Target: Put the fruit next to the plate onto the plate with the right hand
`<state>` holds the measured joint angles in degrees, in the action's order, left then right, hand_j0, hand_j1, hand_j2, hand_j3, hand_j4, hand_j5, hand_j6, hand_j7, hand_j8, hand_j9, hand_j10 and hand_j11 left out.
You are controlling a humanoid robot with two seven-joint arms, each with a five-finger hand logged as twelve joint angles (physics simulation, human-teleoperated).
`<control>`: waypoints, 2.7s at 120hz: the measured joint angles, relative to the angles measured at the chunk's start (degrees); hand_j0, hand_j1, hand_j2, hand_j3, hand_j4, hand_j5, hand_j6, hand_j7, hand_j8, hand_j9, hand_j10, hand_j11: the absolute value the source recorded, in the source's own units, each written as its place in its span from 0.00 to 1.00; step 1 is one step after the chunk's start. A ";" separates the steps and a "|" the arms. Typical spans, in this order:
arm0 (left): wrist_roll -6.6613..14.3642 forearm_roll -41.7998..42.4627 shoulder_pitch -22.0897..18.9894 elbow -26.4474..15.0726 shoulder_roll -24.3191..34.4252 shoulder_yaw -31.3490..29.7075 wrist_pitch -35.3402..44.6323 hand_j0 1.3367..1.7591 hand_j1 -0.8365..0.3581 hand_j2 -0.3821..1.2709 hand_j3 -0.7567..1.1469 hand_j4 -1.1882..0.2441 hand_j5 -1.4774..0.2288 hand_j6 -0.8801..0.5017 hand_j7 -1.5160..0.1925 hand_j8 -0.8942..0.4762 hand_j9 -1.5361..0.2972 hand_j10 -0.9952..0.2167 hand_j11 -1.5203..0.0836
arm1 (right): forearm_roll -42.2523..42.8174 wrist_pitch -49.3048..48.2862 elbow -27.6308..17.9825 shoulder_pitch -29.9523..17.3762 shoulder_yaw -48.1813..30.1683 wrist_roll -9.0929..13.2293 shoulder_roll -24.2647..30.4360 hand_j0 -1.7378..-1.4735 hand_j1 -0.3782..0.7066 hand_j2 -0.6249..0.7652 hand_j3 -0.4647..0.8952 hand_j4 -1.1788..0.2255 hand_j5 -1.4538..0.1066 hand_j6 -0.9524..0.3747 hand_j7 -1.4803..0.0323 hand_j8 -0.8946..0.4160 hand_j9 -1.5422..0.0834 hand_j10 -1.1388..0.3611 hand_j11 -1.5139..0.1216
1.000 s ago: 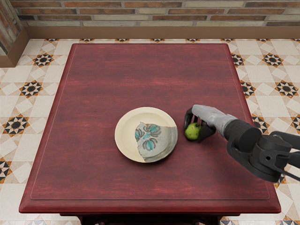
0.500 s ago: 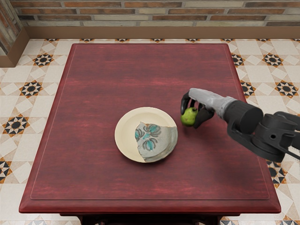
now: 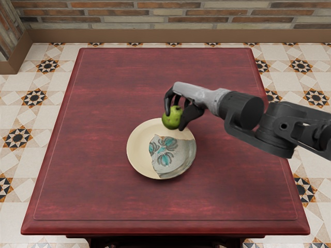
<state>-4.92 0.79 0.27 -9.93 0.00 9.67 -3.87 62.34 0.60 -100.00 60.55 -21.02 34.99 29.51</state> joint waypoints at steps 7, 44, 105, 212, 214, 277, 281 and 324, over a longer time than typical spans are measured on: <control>0.00 0.00 -0.01 0.00 0.00 0.01 0.00 0.76 0.98 0.23 0.40 0.82 0.86 0.63 0.88 0.65 0.83 0.81 0.94 | -0.24 -0.19 0.00 0.34 0.02 0.01 -0.55 0.30 0.74 0.85 0.34 0.27 0.15 0.49 0.24 0.46 0.23 0.21 0.20; 0.00 0.00 -0.18 0.00 0.00 0.07 0.00 0.76 0.98 0.23 0.40 0.82 0.86 0.63 0.88 0.65 0.83 0.81 0.94 | -1.06 -0.48 0.00 0.90 0.48 0.03 -2.52 0.30 0.70 0.82 0.34 0.25 0.15 0.46 0.23 0.44 0.23 0.19 0.20; 0.00 0.00 -0.42 0.00 0.00 0.08 0.00 0.76 0.98 0.23 0.40 0.82 0.86 0.63 0.88 0.65 0.83 0.81 0.94 | -0.67 0.73 0.29 0.40 2.42 -0.04 -4.79 0.30 0.52 0.71 0.34 0.38 0.33 0.46 0.40 0.42 0.38 0.33 0.35; 0.00 -0.14 -0.01 0.02 0.00 0.00 0.03 0.76 0.98 0.23 0.40 0.82 0.86 0.63 0.88 0.65 0.83 0.81 0.94 | -47.00 -33.50 0.41 -16.39 -27.21 0.01 8.28 0.30 0.03 0.45 0.34 0.83 0.92 0.71 0.97 0.68 0.94 0.75 0.92; 0.00 -0.15 0.01 0.02 0.00 0.00 0.03 0.76 0.98 0.23 0.40 0.82 0.86 0.63 0.88 0.65 0.83 0.81 0.94 | -48.69 -33.81 0.59 -16.40 -27.27 0.01 9.22 0.30 0.03 0.45 0.34 0.83 0.92 0.71 0.97 0.68 0.94 0.75 0.92; 0.00 0.13 1.04 -0.30 0.00 0.56 -0.10 0.76 0.98 0.23 0.40 0.82 0.86 0.63 0.88 0.65 0.83 0.81 0.94 | -66.37 -35.61 8.42 -16.75 -26.46 0.01 27.36 0.30 0.03 0.45 0.34 0.84 0.93 0.72 0.98 0.68 0.95 0.76 0.93; 0.00 0.14 1.04 -0.26 0.00 0.57 -0.10 0.76 0.98 0.23 0.40 0.82 0.86 0.63 0.88 0.65 0.83 0.81 0.94 | -67.25 -35.61 8.90 -16.79 -26.31 0.01 28.18 0.30 0.03 0.45 0.34 0.84 0.93 0.72 0.98 0.68 0.95 0.76 0.93; -0.01 0.16 1.04 -0.05 0.00 0.60 -0.09 0.76 0.98 0.23 0.40 0.82 0.86 0.63 0.88 0.65 0.83 0.81 0.94 | -70.00 -35.64 10.15 -17.08 -25.36 0.01 33.64 0.30 0.03 0.45 0.34 0.84 0.93 0.72 0.98 0.68 0.95 0.76 0.93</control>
<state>-4.93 0.96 1.32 -9.99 0.00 10.27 -3.96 -7.66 -35.04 -89.85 43.46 -46.39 35.00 63.15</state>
